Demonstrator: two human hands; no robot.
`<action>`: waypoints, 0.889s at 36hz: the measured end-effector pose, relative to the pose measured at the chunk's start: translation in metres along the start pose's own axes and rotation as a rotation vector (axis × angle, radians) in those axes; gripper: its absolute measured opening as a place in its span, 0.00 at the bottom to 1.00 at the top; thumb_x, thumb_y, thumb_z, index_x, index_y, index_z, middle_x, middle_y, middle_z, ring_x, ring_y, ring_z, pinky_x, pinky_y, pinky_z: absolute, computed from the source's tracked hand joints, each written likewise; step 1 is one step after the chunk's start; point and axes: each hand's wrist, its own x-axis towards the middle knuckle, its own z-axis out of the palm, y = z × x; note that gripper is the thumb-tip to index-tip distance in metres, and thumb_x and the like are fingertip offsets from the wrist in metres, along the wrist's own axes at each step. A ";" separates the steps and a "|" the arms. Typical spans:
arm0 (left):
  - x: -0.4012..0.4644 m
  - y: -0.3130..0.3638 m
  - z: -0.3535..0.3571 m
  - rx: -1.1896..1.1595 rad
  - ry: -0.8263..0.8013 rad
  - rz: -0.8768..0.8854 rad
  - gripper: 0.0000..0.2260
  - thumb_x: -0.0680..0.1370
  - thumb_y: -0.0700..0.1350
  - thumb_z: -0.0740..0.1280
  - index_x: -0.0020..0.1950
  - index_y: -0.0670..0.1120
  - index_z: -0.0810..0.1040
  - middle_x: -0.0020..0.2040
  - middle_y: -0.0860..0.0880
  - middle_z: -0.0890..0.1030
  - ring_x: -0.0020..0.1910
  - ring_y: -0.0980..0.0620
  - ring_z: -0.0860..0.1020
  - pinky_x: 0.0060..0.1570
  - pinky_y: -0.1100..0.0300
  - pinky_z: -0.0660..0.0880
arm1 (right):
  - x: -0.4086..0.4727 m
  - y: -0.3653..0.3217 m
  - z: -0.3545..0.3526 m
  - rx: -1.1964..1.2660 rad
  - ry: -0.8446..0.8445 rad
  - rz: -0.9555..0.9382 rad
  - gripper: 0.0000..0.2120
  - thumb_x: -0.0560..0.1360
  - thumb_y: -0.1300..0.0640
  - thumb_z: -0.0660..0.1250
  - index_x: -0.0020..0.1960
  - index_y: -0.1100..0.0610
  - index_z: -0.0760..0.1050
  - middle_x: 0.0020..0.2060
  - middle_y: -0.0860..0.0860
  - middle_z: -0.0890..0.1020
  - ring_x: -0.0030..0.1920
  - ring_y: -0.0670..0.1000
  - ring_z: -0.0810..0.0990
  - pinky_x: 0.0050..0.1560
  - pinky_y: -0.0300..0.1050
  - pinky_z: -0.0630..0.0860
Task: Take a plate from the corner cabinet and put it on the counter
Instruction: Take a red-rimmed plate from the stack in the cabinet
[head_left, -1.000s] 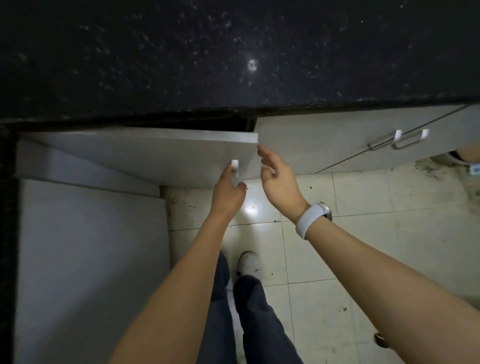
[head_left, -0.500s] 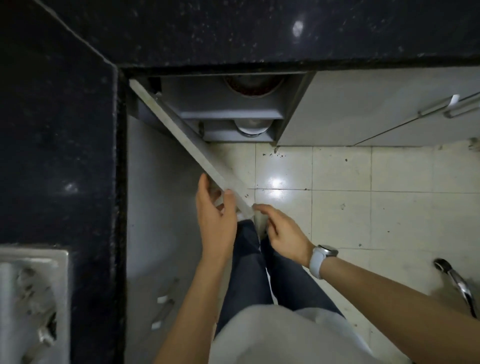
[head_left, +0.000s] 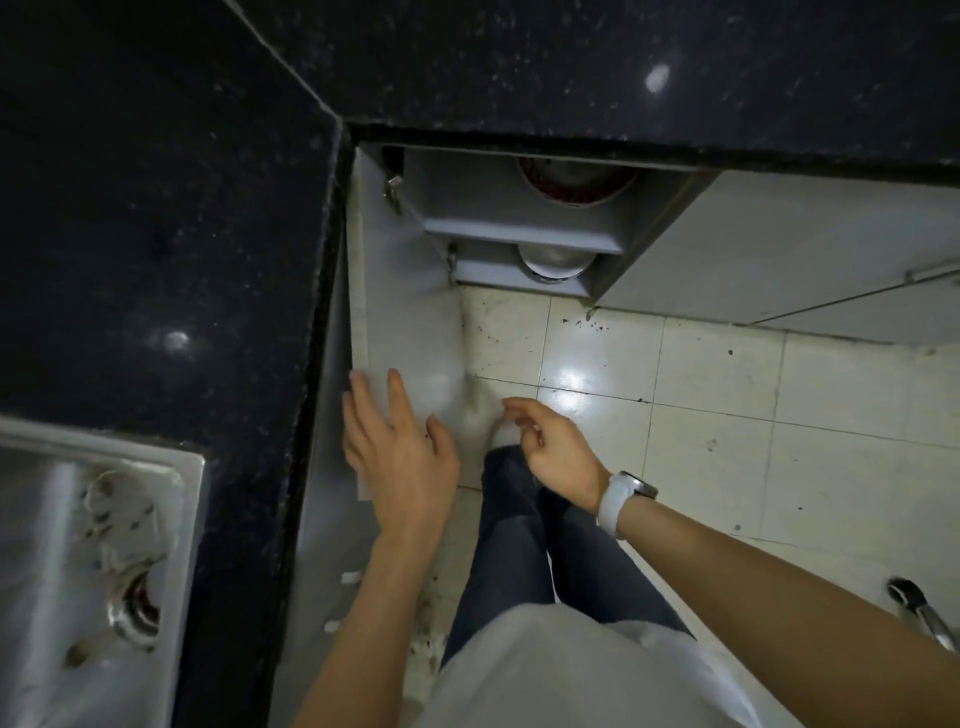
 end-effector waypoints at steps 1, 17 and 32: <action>0.003 0.005 0.005 0.048 0.028 0.062 0.27 0.75 0.42 0.61 0.73 0.45 0.59 0.76 0.37 0.55 0.75 0.37 0.53 0.71 0.36 0.50 | 0.006 0.003 -0.008 0.006 0.025 0.009 0.20 0.75 0.67 0.53 0.65 0.57 0.68 0.60 0.56 0.78 0.60 0.53 0.75 0.64 0.43 0.70; 0.156 0.077 0.178 -0.107 -0.078 0.223 0.25 0.76 0.42 0.59 0.72 0.43 0.60 0.75 0.39 0.59 0.74 0.39 0.56 0.70 0.38 0.59 | 0.146 0.087 -0.069 0.179 0.420 0.107 0.16 0.75 0.67 0.52 0.59 0.62 0.71 0.46 0.55 0.79 0.47 0.55 0.78 0.59 0.59 0.75; 0.296 0.067 0.269 0.125 -0.054 0.423 0.24 0.78 0.55 0.52 0.73 0.59 0.48 0.78 0.51 0.44 0.76 0.45 0.40 0.71 0.32 0.45 | 0.322 0.062 -0.116 0.935 0.596 0.036 0.10 0.75 0.67 0.57 0.38 0.63 0.73 0.45 0.65 0.82 0.26 0.51 0.79 0.43 0.55 0.83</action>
